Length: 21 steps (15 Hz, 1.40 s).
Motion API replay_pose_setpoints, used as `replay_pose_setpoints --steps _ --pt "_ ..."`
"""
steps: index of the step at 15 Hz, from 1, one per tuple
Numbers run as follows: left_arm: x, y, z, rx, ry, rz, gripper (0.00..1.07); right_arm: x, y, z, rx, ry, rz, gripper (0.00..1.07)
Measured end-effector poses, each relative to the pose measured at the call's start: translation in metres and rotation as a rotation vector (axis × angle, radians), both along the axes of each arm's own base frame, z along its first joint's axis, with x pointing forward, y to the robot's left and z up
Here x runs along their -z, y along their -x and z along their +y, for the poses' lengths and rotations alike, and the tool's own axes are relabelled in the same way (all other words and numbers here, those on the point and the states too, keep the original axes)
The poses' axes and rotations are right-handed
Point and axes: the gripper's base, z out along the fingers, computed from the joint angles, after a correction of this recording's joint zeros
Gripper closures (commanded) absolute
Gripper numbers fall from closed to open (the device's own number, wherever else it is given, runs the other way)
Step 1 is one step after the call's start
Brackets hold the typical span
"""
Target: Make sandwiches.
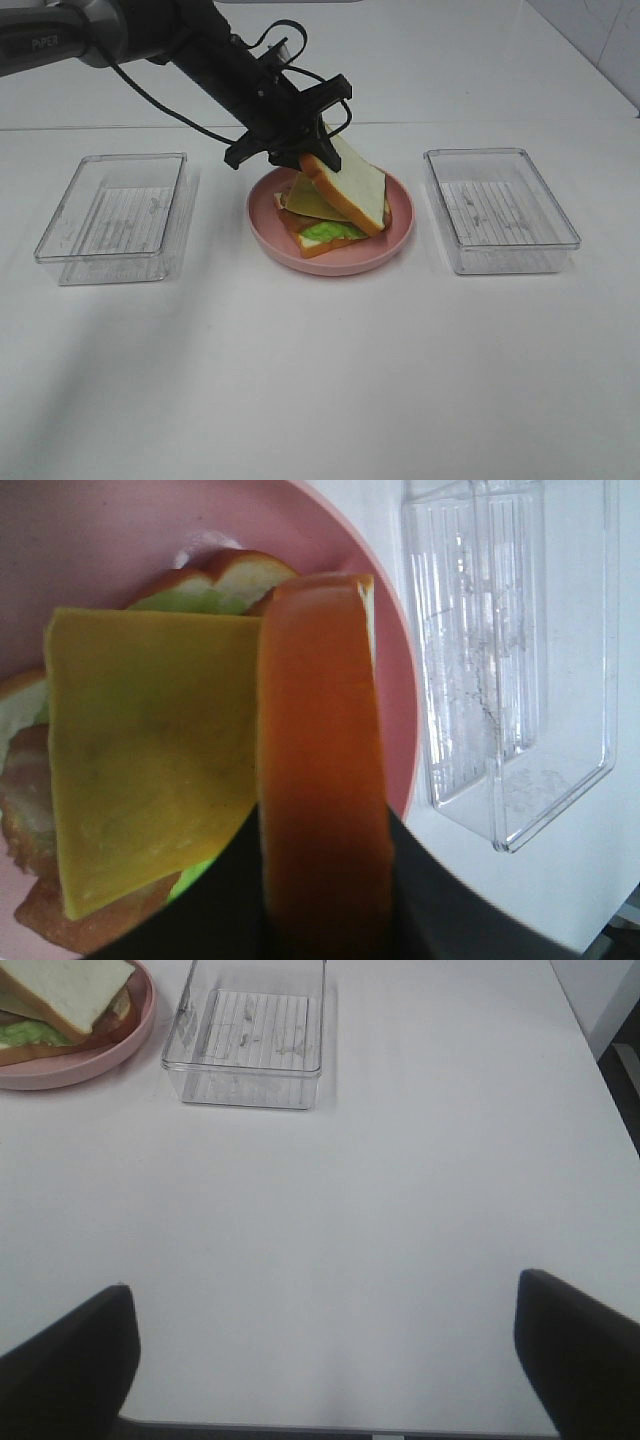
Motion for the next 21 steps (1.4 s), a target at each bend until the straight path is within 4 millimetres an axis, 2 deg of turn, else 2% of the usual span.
replay_pose_setpoints --steps 1,2,4,9,11,14,15,18,21 --pt "0.001 0.0 0.001 -0.013 -0.017 0.011 0.74 0.0 0.0 0.0 0.0 0.0 0.0 0.09" --pt "0.003 0.001 0.005 -0.007 -0.066 0.015 0.26 0.0 0.0 0.0 0.0 0.0 0.0 0.09" --pt "0.005 0.001 0.007 0.001 -0.093 0.017 0.04 0.0 0.0 0.0 0.0 0.0 0.0 0.09" --pt "-0.035 0.002 0.014 0.04 -0.196 -0.013 0.04 0.0 0.0 0.0 0.0 0.0 0.0 0.09" --pt "-0.061 -0.003 0.022 0.032 -0.276 -0.106 0.05 0.0 0.0 0.0 0.0 0.0 0.0 0.09" --pt "-0.092 0.002 0.027 0.041 -0.291 -0.187 0.05 0.0 0.0 0.0 0.0 0.0 0.0 0.09" --pt "-0.109 0.008 0.035 0.046 -0.344 -0.228 0.06 0.0 0.0 0.0 0.0 0.0 0.0 0.09" --pt "-0.119 0.029 0.058 0.077 -0.516 -0.245 0.06 0.0 0.0 0.0 0.0 0.0 0.0 0.09" --pt "-0.126 0.073 0.106 0.116 -0.629 -0.167 0.06 0.0 0.0 0.0 0.0 0.0 0.0 0.09"
